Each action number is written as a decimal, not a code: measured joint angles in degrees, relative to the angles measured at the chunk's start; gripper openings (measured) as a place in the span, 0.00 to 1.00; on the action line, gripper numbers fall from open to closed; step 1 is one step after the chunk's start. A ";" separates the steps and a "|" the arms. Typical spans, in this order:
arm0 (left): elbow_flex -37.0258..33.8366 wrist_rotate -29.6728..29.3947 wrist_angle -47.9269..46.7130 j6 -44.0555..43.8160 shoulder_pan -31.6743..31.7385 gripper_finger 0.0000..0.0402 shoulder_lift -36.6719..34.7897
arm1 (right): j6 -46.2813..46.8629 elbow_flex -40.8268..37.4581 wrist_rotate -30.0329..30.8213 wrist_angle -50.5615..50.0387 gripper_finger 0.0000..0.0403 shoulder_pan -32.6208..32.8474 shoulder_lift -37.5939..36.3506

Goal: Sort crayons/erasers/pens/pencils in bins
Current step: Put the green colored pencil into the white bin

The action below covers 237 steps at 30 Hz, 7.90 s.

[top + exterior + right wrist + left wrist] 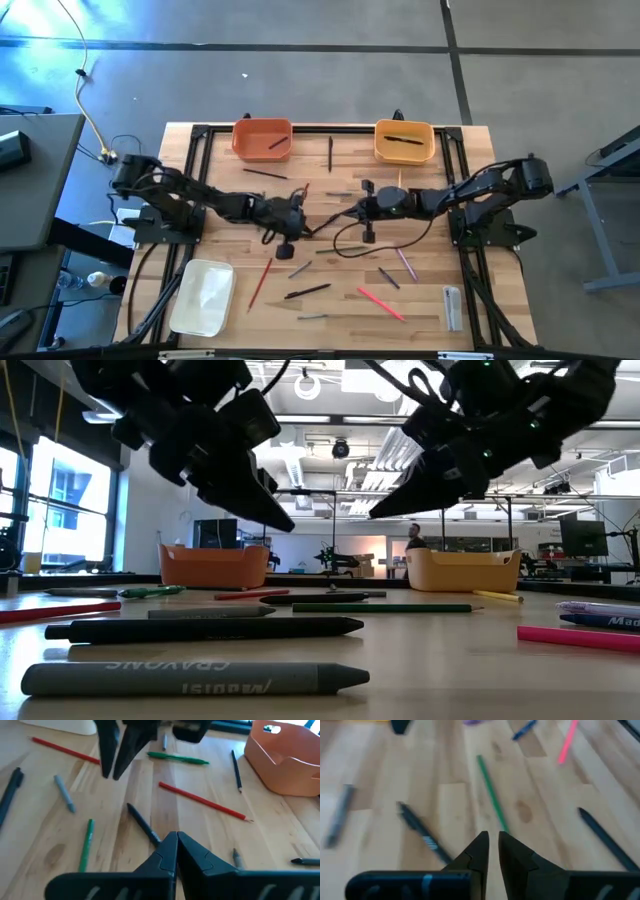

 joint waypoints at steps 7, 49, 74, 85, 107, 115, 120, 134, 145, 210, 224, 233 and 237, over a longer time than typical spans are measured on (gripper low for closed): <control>2.20 -5.68 0.60 -1.12 -3.77 0.20 5.43 | -0.07 -3.10 2.70 6.12 0.00 2.63 0.00; 11.82 -7.98 -11.77 4.35 -5.60 0.01 16.46 | 1.83 -3.27 2.68 6.34 0.00 3.61 0.00; 11.58 -8.22 -8.77 0.80 -5.33 0.00 16.68 | 29.58 -3.25 8.45 -15.52 0.38 21.18 0.13; 11.58 -8.22 -8.26 0.00 -5.27 0.00 16.68 | 31.67 -3.25 11.32 -19.30 0.32 22.43 0.17; 11.62 -6.82 -7.35 -0.59 -4.20 0.00 16.68 | 31.90 -3.10 12.95 -17.12 0.26 21.99 5.57; 11.64 -6.69 -8.81 0.12 -4.20 0.03 15.79 | 31.57 -3.12 13.00 -17.72 0.03 21.53 5.64; 11.51 -7.94 -14.42 1.92 -4.20 0.10 11.10 | 31.52 -3.19 12.97 -17.37 0.03 21.53 5.68; 11.63 -10.39 -19.68 6.95 -6.13 0.33 6.15 | 28.44 -3.38 13.98 -11.41 0.01 21.53 5.86; 11.64 -13.61 -17.76 7.41 -6.58 0.39 8.33 | 26.70 -3.36 15.56 -7.52 0.01 21.53 5.77; 11.71 -14.27 -45.01 -18.51 -15.61 0.01 -6.65 | 20.50 -3.24 28.99 -18.73 0.22 21.70 -10.38; 11.67 -25.53 -64.20 -67.29 -43.43 0.01 -15.41 | 17.51 -3.24 32.24 -20.13 0.01 21.71 -10.40; 11.71 -22.72 -71.79 -85.05 -59.57 0.01 -16.76 | 17.23 -3.25 32.36 -20.22 0.02 21.73 -10.40; 13.35 -22.10 -72.42 -88.52 -64.71 0.01 -16.85 | 17.11 -3.25 32.36 -20.22 0.02 21.70 -10.39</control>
